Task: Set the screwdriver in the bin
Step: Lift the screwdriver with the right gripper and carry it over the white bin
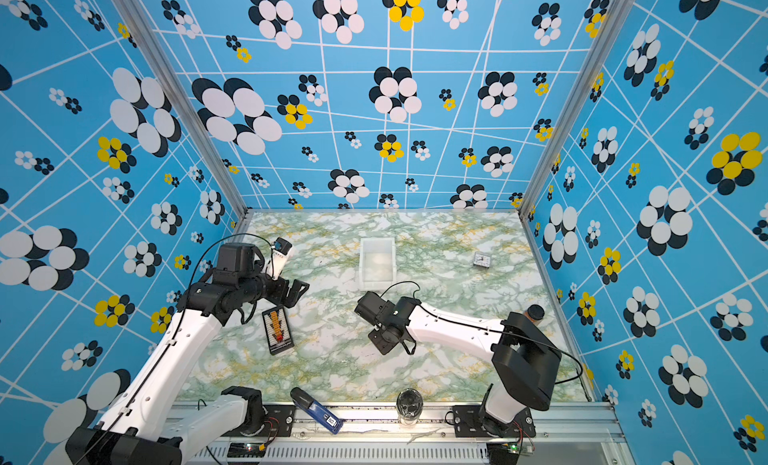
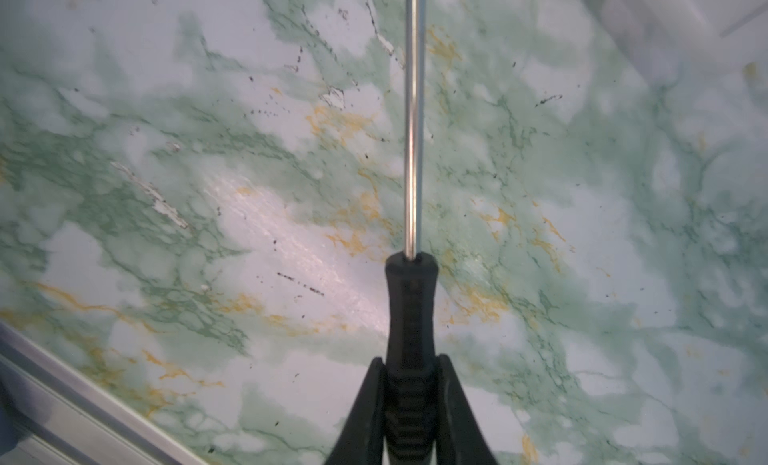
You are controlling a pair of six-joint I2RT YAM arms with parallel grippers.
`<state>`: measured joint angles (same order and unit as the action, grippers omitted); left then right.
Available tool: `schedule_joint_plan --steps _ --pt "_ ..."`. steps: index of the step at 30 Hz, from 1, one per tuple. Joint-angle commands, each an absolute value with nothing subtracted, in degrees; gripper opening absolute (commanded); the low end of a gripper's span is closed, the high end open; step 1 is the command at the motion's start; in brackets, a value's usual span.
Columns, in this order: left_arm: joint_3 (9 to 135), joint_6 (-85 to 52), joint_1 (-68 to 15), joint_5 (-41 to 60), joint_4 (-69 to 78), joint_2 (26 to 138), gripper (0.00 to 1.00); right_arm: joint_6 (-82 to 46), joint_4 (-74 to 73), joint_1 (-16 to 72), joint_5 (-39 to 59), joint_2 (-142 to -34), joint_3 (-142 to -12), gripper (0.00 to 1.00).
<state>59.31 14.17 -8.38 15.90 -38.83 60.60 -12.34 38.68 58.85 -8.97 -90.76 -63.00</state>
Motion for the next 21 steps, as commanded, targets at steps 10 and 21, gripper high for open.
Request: schedule_joint_plan --steps 10,21 --pt "61.63 14.59 -8.85 16.26 -40.82 58.55 0.99 -9.93 43.59 54.13 -11.73 -87.66 -70.12 0.19" --pt "66.21 13.19 -8.95 19.31 -43.41 57.01 0.99 -8.94 45.03 43.98 -10.4 -100.41 -86.35 0.19"
